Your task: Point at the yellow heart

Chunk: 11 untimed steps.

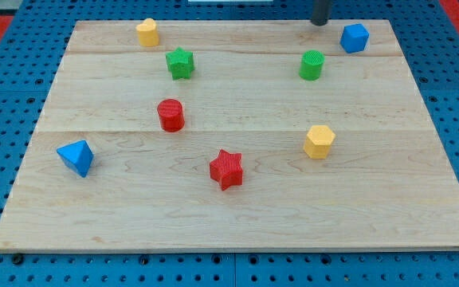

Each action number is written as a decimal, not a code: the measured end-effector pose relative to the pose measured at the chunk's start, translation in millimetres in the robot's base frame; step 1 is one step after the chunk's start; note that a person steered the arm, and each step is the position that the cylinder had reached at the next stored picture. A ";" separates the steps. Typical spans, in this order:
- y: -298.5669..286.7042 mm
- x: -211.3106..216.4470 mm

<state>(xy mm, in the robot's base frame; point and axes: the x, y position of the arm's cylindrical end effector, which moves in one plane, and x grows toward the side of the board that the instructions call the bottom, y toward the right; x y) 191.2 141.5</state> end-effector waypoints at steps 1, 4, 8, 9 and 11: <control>-26.8 1.9; -74.5 0.5; -226.9 1.2; -254.8 1.3; -265.4 1.4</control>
